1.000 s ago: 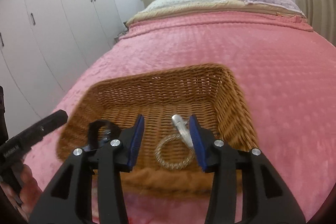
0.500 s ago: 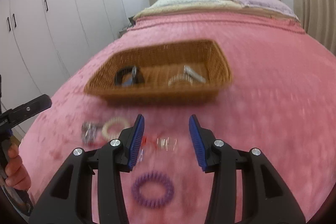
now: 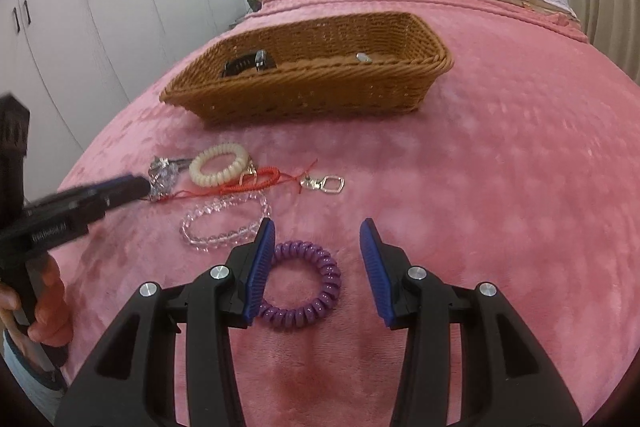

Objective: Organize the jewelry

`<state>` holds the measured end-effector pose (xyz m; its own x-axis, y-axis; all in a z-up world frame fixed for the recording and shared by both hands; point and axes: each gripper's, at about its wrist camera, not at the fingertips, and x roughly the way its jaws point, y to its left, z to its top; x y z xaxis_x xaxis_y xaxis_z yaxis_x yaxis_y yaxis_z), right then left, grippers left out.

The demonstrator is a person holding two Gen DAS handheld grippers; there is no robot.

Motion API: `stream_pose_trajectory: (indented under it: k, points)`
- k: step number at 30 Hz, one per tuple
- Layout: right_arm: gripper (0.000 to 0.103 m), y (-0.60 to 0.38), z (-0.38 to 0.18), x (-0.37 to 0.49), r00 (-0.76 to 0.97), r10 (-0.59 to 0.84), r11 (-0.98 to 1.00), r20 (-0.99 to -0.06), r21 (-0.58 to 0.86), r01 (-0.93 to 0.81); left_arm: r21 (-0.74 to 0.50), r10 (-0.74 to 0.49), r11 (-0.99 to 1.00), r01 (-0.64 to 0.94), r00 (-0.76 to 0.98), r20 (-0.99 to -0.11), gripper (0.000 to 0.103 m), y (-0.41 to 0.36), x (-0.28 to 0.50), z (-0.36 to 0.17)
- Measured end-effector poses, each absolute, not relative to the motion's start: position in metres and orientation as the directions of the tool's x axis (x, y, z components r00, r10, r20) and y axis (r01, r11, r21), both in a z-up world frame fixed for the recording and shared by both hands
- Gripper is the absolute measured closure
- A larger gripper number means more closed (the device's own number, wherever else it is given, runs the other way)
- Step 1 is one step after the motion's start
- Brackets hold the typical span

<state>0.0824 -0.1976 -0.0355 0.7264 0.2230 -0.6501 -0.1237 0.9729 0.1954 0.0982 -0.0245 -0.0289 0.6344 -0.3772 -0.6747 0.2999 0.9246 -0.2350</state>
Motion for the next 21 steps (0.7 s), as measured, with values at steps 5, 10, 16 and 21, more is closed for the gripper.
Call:
stream_pose_trajectory:
  k: [5, 10, 16, 21]
  points:
    - [0.062, -0.193, -0.035, 0.082, 0.722, 0.214, 0.976, -0.658, 0.175, -0.13, -0.179, -0.329, 0.94, 0.292, 0.628, -0.705, 0.07, -0.041, 0.11, -0.034]
    - [0.062, -0.191, -0.038, 0.084, 0.71, 0.22, 0.975, -0.669, 0.174, -0.138, -0.154, -0.296, 0.95, 0.271, 0.625, -0.722, 0.09, -0.044, 0.112, -0.037]
    - [0.063, -0.194, -0.036, 0.083, 0.718, 0.226, 0.973, -0.659, 0.187, -0.135, -0.244, -0.388, 0.921, 0.303, 0.672, -0.631, 0.091, -0.024, 0.09, -0.019]
    - [0.063, -0.197, -0.036, 0.084, 0.712, 0.238, 0.97, -0.66, 0.201, -0.138, -0.376, -0.506, 0.862, 0.342, 0.643, -0.575, 0.091, -0.001, 0.067, -0.012]
